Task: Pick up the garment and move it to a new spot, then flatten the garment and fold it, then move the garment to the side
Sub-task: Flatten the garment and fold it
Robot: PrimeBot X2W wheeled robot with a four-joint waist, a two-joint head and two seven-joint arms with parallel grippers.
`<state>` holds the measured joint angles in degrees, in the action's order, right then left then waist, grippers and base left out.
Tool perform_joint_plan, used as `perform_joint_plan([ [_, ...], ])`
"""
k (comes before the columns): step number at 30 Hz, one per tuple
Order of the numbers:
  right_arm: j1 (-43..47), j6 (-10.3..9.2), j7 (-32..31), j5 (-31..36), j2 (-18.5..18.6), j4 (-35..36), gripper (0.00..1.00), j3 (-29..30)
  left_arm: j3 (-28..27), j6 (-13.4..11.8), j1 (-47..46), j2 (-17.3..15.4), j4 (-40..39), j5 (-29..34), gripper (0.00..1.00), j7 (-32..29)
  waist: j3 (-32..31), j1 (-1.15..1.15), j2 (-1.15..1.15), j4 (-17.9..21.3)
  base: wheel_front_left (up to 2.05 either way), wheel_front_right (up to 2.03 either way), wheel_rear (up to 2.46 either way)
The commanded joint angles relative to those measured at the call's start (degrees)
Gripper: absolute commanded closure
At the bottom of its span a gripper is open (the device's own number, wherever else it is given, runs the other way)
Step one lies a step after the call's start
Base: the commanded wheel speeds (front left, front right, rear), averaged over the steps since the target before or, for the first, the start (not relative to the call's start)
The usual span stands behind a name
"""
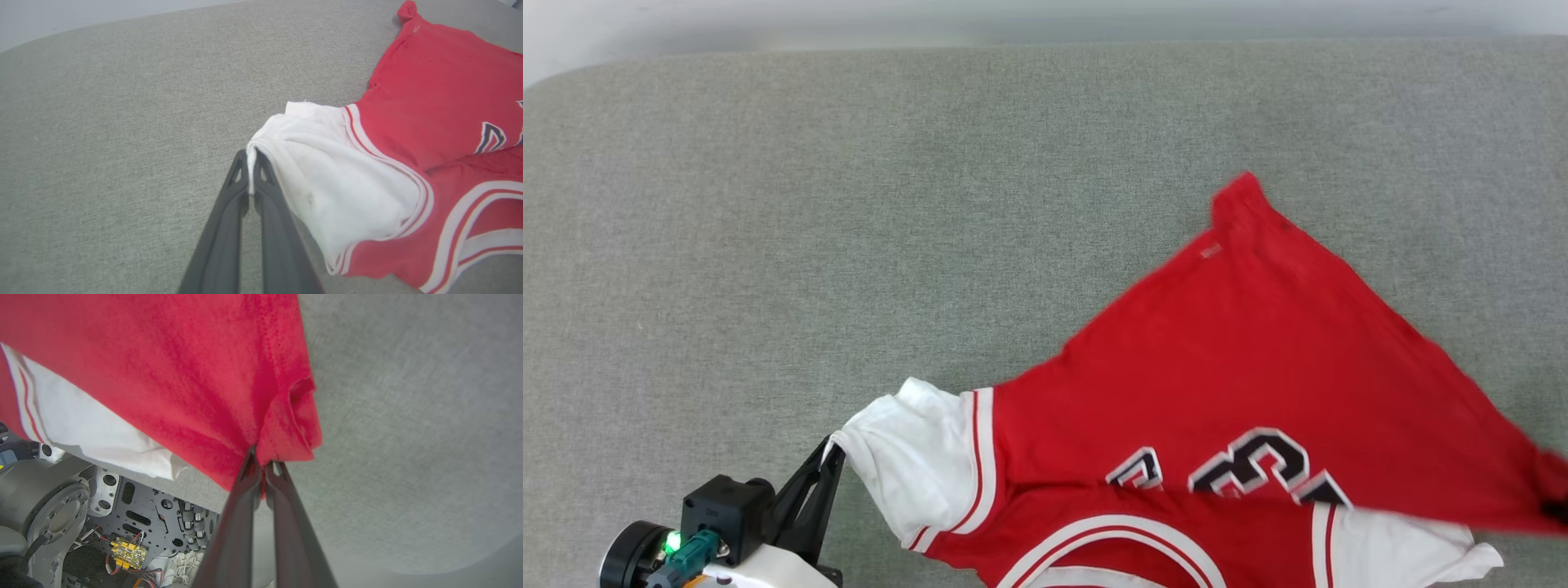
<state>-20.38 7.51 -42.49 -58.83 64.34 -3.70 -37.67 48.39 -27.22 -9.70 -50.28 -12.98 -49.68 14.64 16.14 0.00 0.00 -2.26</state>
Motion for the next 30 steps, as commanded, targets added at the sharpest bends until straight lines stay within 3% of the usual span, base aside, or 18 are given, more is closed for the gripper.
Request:
perform_joint_plan([
  [1, 1.73, -0.04, 0.58, -0.32, -0.05, -0.44, 1.0, 0.34, -0.13, 0.01, 0.36, -0.17, -0.2, -0.15, 1.0, 0.2, -0.01, 0.0, 0.0, 0.06, 0.0, 0.0, 0.0],
  [7, 11.39, -0.04, 4.51, -0.32, -3.2, -2.99, 1.0, 3.12, 0.12, -0.07, 0.64, -0.14, 0.15, -0.14, 1.0, -0.03, 0.05, 0.0, 0.0, 0.31, 0.0, 0.0, 0.0],
  [9, 11.15, -0.04, 5.45, 0.55, -3.85, -1.56, 0.0, 6.14, 0.12, -0.14, 0.88, -0.05, 0.36, -0.34, 1.0, 0.0, -0.35, 0.0, 0.0, 0.56, 0.0, 0.0, 0.0],
  [15, 5.36, -0.04, 5.17, 0.47, -3.25, 3.83, 0.0, 14.62, 0.24, -0.08, 0.43, 0.39, 0.13, 0.09, 1.0, 0.05, -0.47, 0.0, 0.0, 0.23, 0.0, 0.0, 0.0],
  [19, -2.36, -0.04, 1.63, 1.81, -3.17, 7.54, 0.0, 17.65, 0.55, 0.46, -0.91, 0.81, 0.2, 0.65, 1.0, -0.31, 0.54, 0.0, 0.0, -0.56, 0.0, 0.0, 0.0],
  [25, -16.99, -0.04, -10.09, 5.85, -6.43, 9.91, 0.0, 12.33, 1.17, 1.41, -3.58, 1.98, 0.51, 1.9, 1.0, -0.9, 3.03, 0.0, 0.0, -2.38, 0.0, 0.0, 0.0],
  [30, -28.86, -0.04, -18.21, 9.83, -12.38, 6.57, 0.0, 4.53, 1.85, 2.53, -5.9, 3.66, 1.29, 2.92, 1.0, -1.18, 5.79, 0.0, 0.0, -4.15, 0.0, 0.0, 0.0],
])
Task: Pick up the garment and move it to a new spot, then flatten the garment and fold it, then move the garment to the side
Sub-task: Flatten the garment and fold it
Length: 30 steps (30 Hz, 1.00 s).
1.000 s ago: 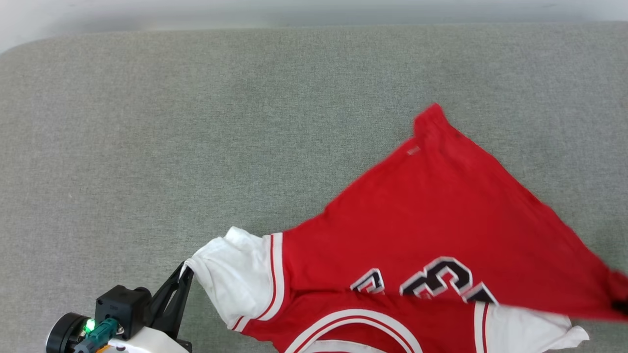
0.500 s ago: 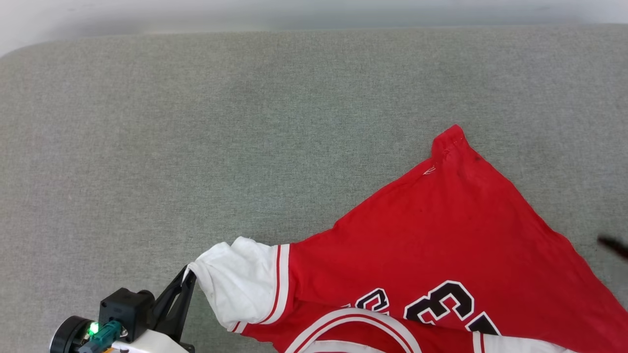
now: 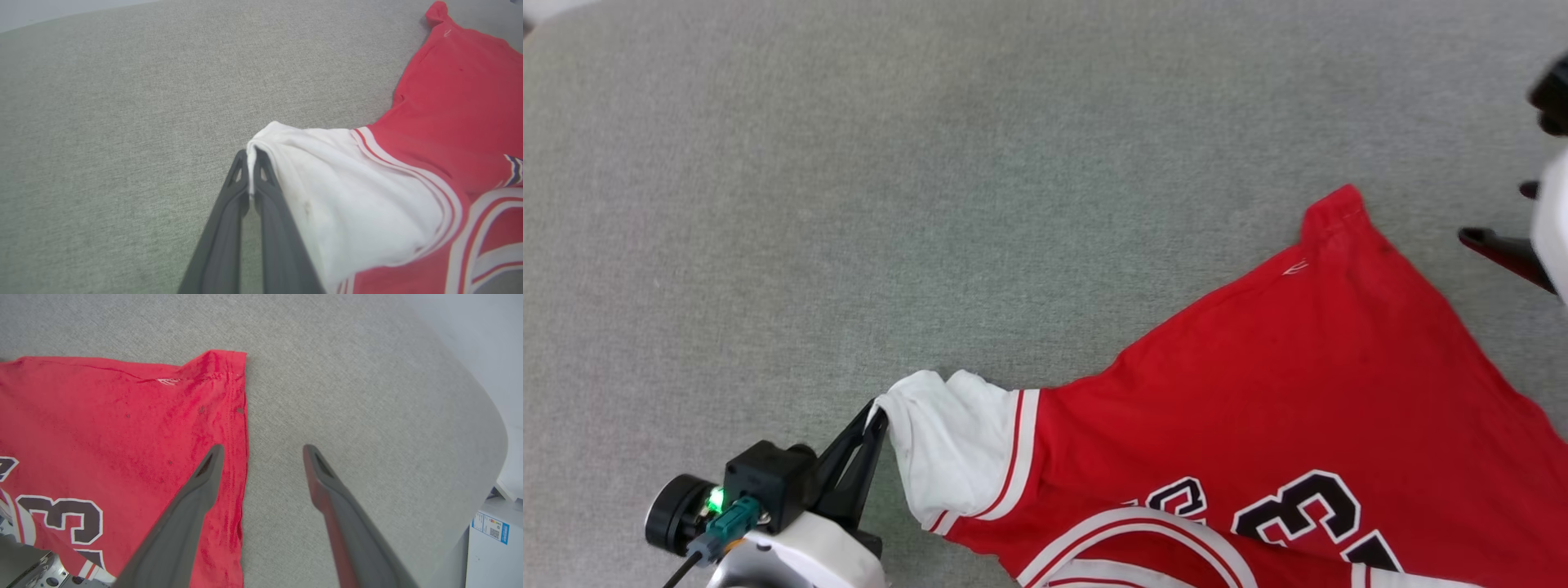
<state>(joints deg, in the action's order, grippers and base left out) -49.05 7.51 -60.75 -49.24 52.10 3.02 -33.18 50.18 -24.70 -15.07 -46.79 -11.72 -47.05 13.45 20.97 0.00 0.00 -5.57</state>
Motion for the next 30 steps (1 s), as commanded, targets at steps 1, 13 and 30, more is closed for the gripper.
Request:
perform_joint_plan([
  [1, -2.13, -0.04, -1.0, 1.09, -1.32, -1.18, 0.0, -1.7, 0.08, 0.28, -0.99, 0.42, 0.18, 0.59, 1.0, -0.01, 1.58, 0.0, 0.0, -1.16, 0.0, 0.0, 0.0],
  [13, -12.73, -0.04, -1.53, 5.04, -10.74, -16.87, 0.0, -15.04, 0.61, 2.15, -5.91, 3.7, 1.82, 2.51, 1.0, 0.25, 8.07, 0.0, 0.0, -4.42, 0.0, 0.0, 0.0],
  [30, -14.54, -0.04, 13.45, -1.83, -8.91, -20.77, 1.0, -23.0, 0.05, 3.38, -6.25, 4.3, 5.36, 2.37, 1.0, 0.77, 1.81, 0.0, 0.0, -2.18, 0.0, 0.0, 0.0],
])
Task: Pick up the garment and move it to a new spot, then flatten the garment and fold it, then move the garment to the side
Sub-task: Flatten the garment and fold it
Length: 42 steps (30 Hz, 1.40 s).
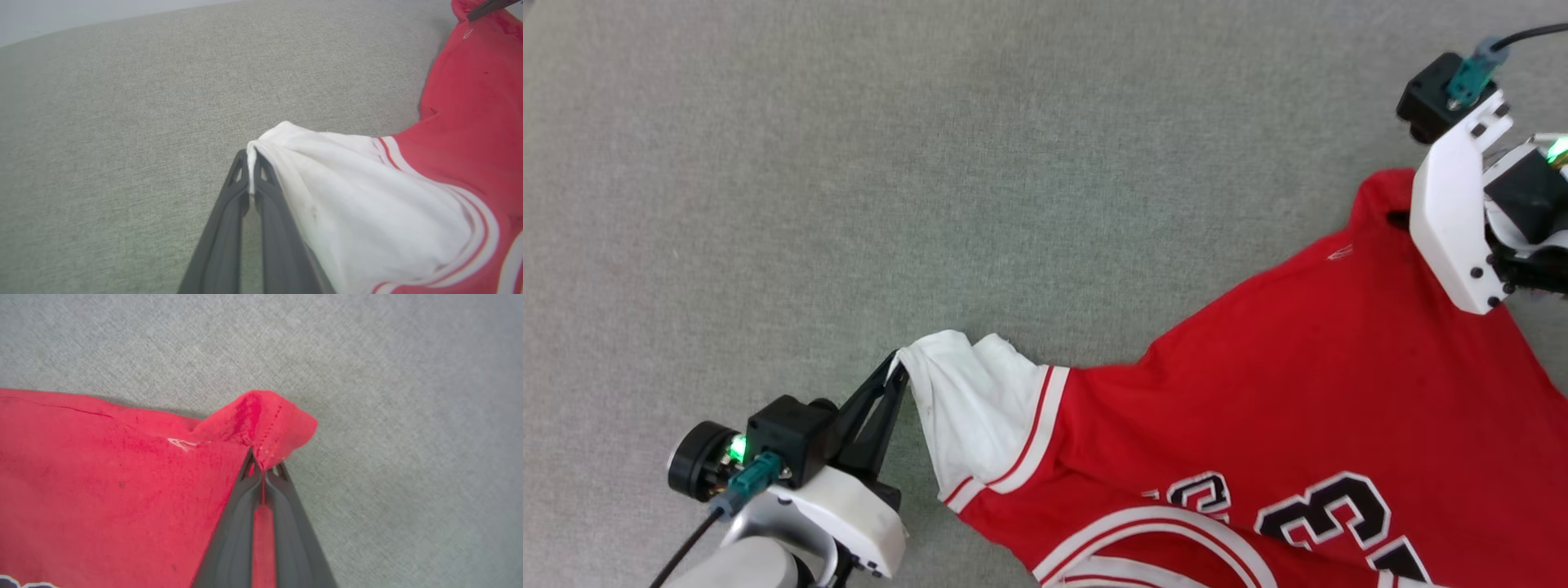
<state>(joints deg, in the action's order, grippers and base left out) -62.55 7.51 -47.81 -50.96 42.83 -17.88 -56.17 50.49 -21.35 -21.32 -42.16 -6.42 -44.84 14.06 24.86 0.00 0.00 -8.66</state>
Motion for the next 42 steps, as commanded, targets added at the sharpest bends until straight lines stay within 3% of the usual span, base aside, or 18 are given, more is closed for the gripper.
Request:
perform_joint_plan([
  [1, -0.92, -0.04, 1.89, -0.56, 0.73, 0.3, 1.0, -0.39, -0.42, 0.07, -0.47, -0.5, 0.23, 0.24, 1.0, 0.08, -3.13, 0.0, 0.0, 1.17, 0.0, 0.0, 0.0],
  [12, -2.07, -0.04, 18.3, -1.29, 3.78, 3.99, 1.0, 1.3, -3.88, 1.3, -9.78, -3.94, -1.76, 1.83, 1.0, -3.2, -8.36, 0.0, 0.0, 5.17, 0.0, 0.0, 0.0],
  [23, -7.86, -0.04, 30.44, 5.34, -0.48, 0.74, 1.0, 11.94, -8.71, 5.64, -30.26, -5.52, -1.47, 5.45, 1.0, -9.63, -3.9, 0.0, 0.0, 7.99, 0.0, 0.0, 0.0],
  [28, -13.08, -0.04, 32.24, 9.7, -3.59, -0.82, 1.0, 18.27, -10.56, 8.9, -42.83, -4.1, 1.32, 7.03, 1.0, -13.16, -0.13, 0.0, 0.0, 8.55, 0.0, 0.0, 0.0],
  [38, -28.77, -0.04, 31.42, 19.46, -9.81, -4.65, 1.0, 27.96, -14.29, 15.51, -68.26, 1.91, 11.74, 7.55, 1.0, -16.66, 7.38, 0.0, 0.0, 8.3, 0.0, 0.0, 0.0],
  [41, -34.07, -0.04, 30.15, 21.18, -10.38, -5.2, 1.0, 28.41, -14.55, 17.83, -76.27, 3.72, 15.81, 8.53, 1.0, -17.48, 9.56, 0.0, 0.0, 7.85, 0.0, 0.0, 0.0],
  [42, -39.41, -0.04, 29.69, 23.21, -10.33, -6.03, 1.0, 28.58, -14.54, 19.99, -83.7, 5.43, 19.89, 9.59, 1.0, -17.75, 11.44, 0.0, 0.0, 7.43, 0.0, 0.0, 0.0],
])
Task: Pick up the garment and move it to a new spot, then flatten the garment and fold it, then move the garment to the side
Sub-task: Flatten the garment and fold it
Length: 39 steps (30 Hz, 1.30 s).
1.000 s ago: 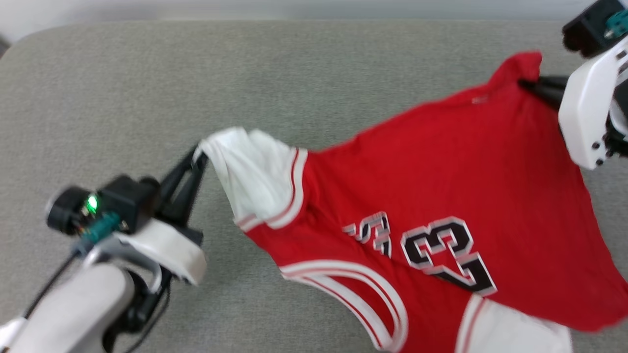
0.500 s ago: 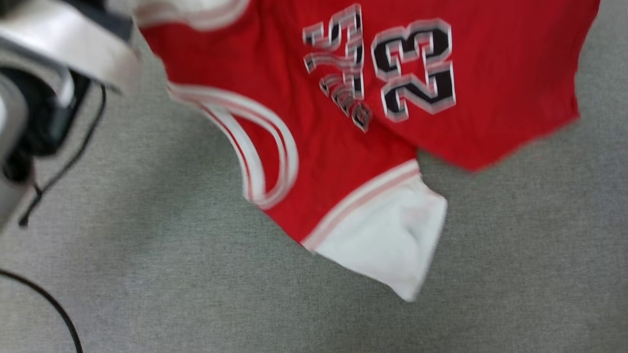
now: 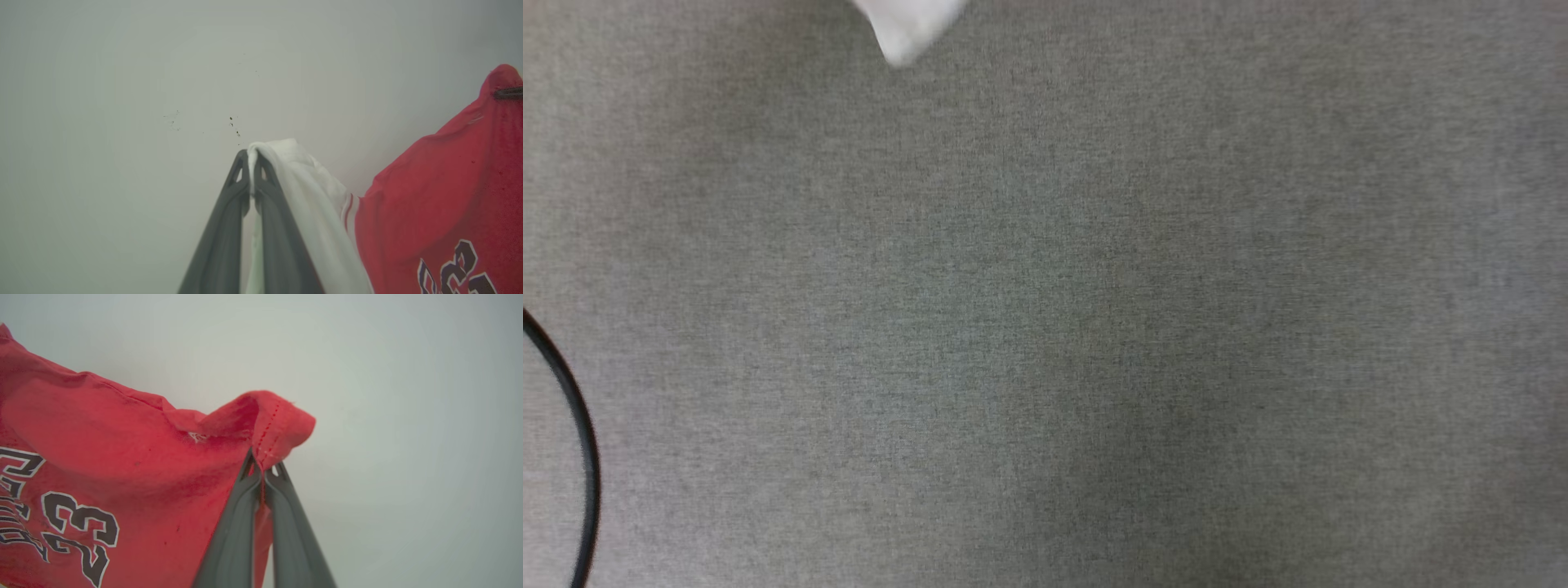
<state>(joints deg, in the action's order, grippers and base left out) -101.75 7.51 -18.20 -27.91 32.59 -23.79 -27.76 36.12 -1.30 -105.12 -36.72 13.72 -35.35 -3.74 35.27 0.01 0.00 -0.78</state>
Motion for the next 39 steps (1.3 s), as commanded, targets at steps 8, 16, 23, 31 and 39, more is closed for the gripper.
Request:
perform_joint_plan([
  [8, -8.45, -0.04, 2.11, 3.31, -2.65, -5.62, 1.0, -0.25, 0.77, 3.69, -11.08, 3.47, 9.08, 1.9, 1.0, 1.02, 3.32, -0.01, 0.0, -0.2, 0.0, 0.0, 0.0],
  [16, -5.36, -0.04, 5.06, 2.55, -3.83, -11.17, 1.0, -6.21, 2.74, 5.49, -7.37, 4.05, 15.65, 1.32, 1.0, 3.17, 4.16, -0.01, 0.0, -0.22, 0.0, 0.0, 0.0],
  [23, 4.4, -0.04, 8.46, -0.66, -4.89, -15.84, 1.0, -12.32, 4.78, 5.89, 5.15, 5.41, 20.28, -1.21, 1.0, 7.71, 2.04, -0.01, 0.0, -0.78, 0.0, 0.0, 0.0],
  [31, 18.65, -0.04, 13.42, -6.05, -6.55, -18.86, 1.0, -18.12, 7.85, 4.38, 23.97, 5.59, 19.79, -3.69, 1.0, 12.15, -3.33, -0.01, 0.0, -0.57, 0.0, 0.0, 0.0],
  [39, 32.22, -0.04, 16.73, -11.2, -4.11, -16.82, 1.0, -24.44, 9.78, -0.44, 45.51, 2.21, 10.4, -6.45, 1.0, 15.24, -10.91, -0.01, 0.0, -0.13, 0.0, 0.0, 0.0],
])
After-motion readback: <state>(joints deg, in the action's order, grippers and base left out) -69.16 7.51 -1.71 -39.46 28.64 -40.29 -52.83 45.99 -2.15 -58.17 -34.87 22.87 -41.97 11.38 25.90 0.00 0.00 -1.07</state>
